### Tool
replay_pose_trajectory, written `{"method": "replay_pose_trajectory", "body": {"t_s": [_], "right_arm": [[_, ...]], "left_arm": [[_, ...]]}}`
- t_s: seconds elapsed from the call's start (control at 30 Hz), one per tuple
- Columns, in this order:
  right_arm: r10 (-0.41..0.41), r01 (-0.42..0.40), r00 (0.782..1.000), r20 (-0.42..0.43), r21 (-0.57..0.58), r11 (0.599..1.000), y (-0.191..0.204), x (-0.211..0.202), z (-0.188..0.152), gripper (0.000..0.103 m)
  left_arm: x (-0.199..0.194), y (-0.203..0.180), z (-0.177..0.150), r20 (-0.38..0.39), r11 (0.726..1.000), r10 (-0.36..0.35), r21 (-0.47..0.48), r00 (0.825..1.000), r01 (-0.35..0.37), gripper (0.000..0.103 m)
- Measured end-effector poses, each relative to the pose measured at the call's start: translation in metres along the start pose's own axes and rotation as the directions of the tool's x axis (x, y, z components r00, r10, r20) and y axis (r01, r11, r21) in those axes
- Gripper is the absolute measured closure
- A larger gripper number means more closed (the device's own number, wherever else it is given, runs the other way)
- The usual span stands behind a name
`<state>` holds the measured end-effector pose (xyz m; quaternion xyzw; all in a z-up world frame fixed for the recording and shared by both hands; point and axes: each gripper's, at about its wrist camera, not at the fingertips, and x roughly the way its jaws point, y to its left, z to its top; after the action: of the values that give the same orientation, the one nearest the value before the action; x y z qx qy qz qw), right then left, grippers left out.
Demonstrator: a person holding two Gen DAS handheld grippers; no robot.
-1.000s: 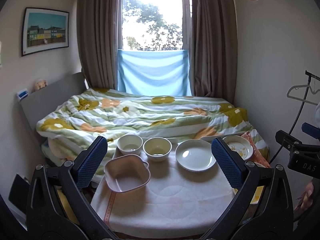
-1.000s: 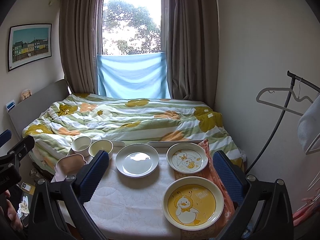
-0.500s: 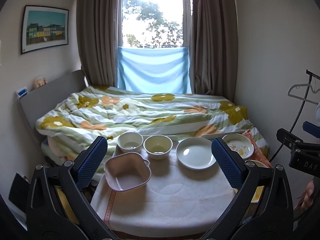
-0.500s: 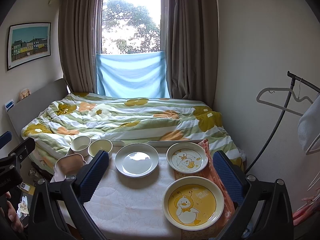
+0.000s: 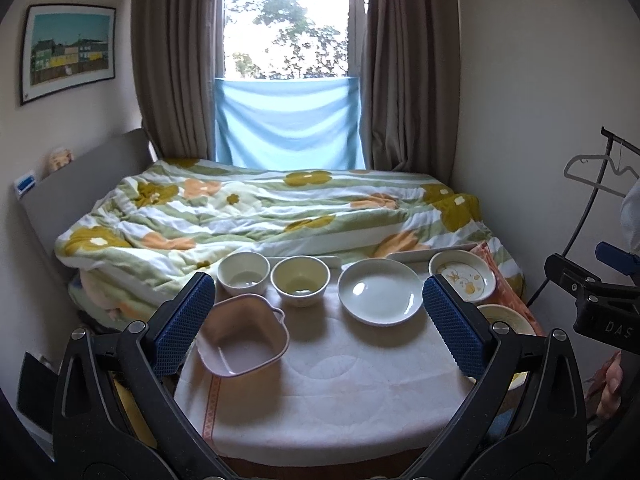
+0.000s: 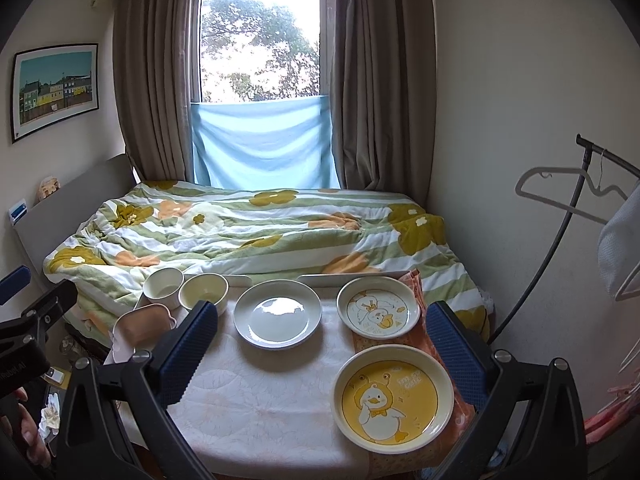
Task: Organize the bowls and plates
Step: 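Grasp the rim of the large yellow duck plate with the left tool while the right tool grasps it too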
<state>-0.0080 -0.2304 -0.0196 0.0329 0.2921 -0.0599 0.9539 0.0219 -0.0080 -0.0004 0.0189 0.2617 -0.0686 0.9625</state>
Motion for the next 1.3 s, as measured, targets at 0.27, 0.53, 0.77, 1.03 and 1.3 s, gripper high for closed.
{"method": "replay_pose_trajectory", "body": {"t_s": [0.27,0.53,0.77,1.03,1.3], "right_arm": [[-0.057,0.072,0.986,-0.157,0.091,0.993,-0.05,0.035,-0.038,0.0],[0.003,0.074,0.949,-0.316,0.232,0.97,-0.15,0.099,-0.104,0.0],[0.103,0.051,0.896,-0.432,0.331,0.942,-0.204,0.149,-0.164,0.029],[0.21,-0.034,0.864,-0.457,0.365,0.931,-0.221,0.183,-0.179,0.056],[0.246,-0.074,0.853,-0.46,0.361,0.93,-0.225,0.207,-0.172,0.077]], "left_arm": [[0.083,-0.064,-0.025,-0.225,0.976,-0.176,0.089,0.958,0.2,0.0],[0.168,-0.145,-0.081,-0.465,0.94,-0.273,0.06,0.842,0.337,0.0],[0.242,-0.2,-0.13,-0.607,0.918,-0.307,0.014,0.733,0.396,0.008],[0.282,-0.224,-0.162,-0.684,0.925,-0.301,-0.039,0.664,0.378,0.04],[0.288,-0.227,-0.158,-0.695,0.926,-0.304,-0.054,0.652,0.374,0.065]]}}
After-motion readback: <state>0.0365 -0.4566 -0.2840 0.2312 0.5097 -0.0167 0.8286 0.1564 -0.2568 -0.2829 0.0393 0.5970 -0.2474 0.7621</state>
